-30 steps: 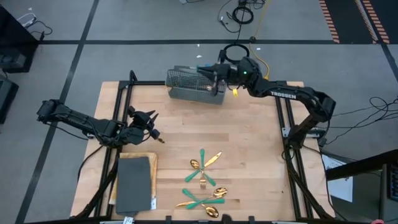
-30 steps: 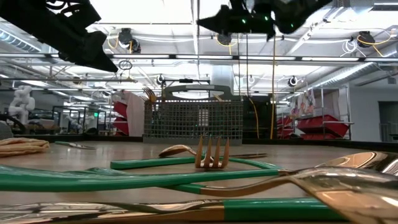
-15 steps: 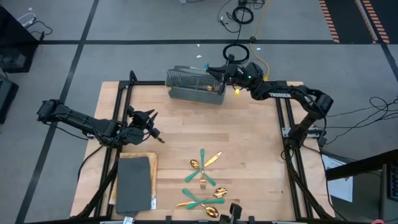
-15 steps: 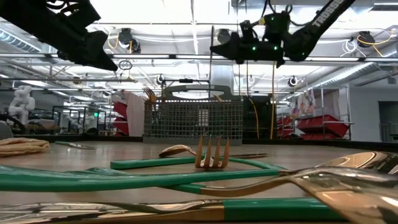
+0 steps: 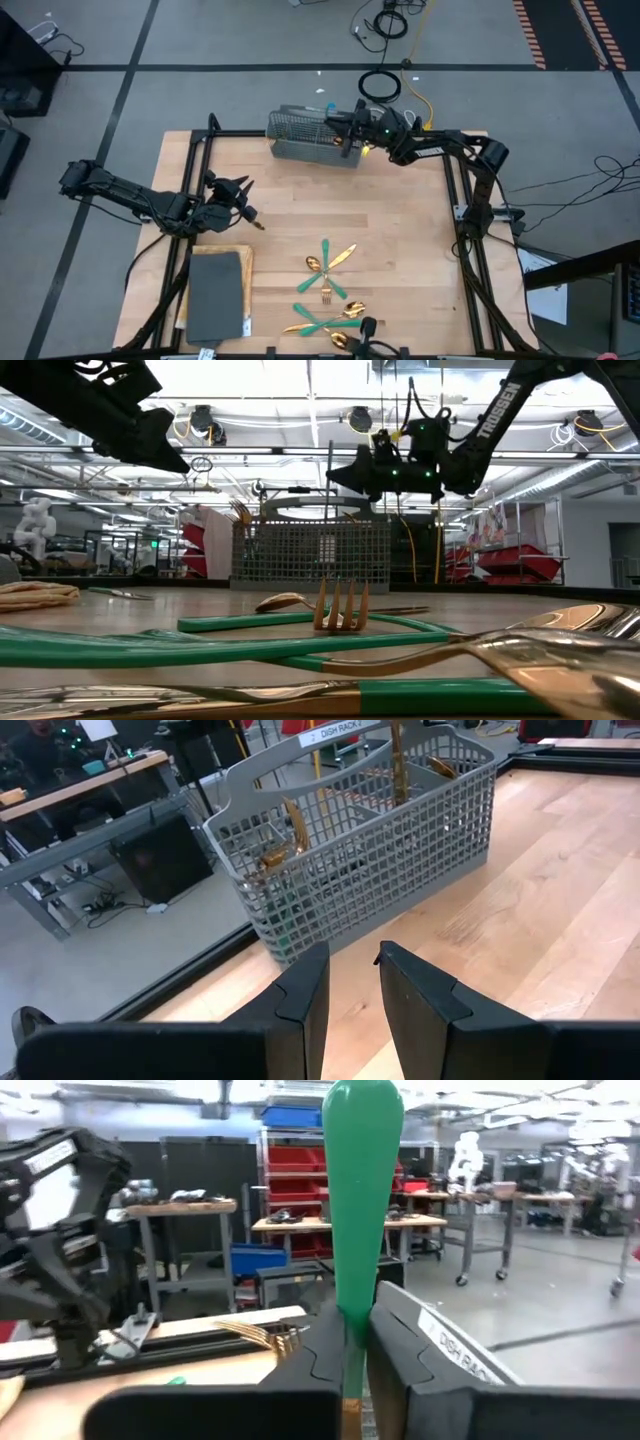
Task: Sort silverware
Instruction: Put the green table knife into the gray silverware basket, then put the green spoon into the gray silverware basket
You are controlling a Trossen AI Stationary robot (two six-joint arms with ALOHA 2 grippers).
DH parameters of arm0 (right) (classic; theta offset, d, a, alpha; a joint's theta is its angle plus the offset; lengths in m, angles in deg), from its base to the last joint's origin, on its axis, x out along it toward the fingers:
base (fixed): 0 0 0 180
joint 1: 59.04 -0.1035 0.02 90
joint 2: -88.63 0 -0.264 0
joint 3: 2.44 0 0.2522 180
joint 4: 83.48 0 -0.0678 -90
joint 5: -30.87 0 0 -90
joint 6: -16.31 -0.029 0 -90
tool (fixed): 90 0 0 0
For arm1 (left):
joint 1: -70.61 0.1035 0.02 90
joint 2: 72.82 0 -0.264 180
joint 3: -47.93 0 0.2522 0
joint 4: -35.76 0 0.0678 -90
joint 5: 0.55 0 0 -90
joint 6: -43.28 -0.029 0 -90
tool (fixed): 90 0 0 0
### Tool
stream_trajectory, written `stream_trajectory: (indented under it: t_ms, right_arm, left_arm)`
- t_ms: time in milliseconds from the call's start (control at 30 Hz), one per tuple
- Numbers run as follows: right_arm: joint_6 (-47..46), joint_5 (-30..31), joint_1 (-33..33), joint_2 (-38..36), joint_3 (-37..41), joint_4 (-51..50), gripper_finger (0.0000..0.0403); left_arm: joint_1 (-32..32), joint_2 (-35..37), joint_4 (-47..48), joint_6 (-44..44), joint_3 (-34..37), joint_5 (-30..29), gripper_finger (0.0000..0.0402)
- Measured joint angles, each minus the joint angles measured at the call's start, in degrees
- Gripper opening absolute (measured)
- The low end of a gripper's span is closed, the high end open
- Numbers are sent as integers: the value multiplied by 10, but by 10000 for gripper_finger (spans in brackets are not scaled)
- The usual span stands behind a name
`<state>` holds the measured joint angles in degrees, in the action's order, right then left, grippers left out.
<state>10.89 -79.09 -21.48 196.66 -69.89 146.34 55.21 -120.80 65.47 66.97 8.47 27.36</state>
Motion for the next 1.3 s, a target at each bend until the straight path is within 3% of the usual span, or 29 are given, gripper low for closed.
stream_trajectory:
  t_ms: [333,567,767,867,933,1133,1300]
  right_arm:
    - [-59,4,11,4,2,-18,95]
    - [-62,0,11,-7,2,-20,128]
    - [-69,-81,6,-89,2,-57,144]
    - [-45,-147,-15,-158,1,-171,149]
    - [13,-157,-48,-203,0,-293,151]
    - [158,-86,-186,-271,1,-612,153]
    - [132,-25,-299,-261,1,-716,153]
  left_arm:
    - [0,0,0,0,0,0,99]
    - [0,0,0,0,0,0,99]
    - [0,0,0,0,0,0,99]
    - [0,0,0,0,0,0,99]
    - [0,0,0,0,0,0,99]
    - [0,0,0,12,0,1,99]
    - [0,0,0,15,0,2,99]
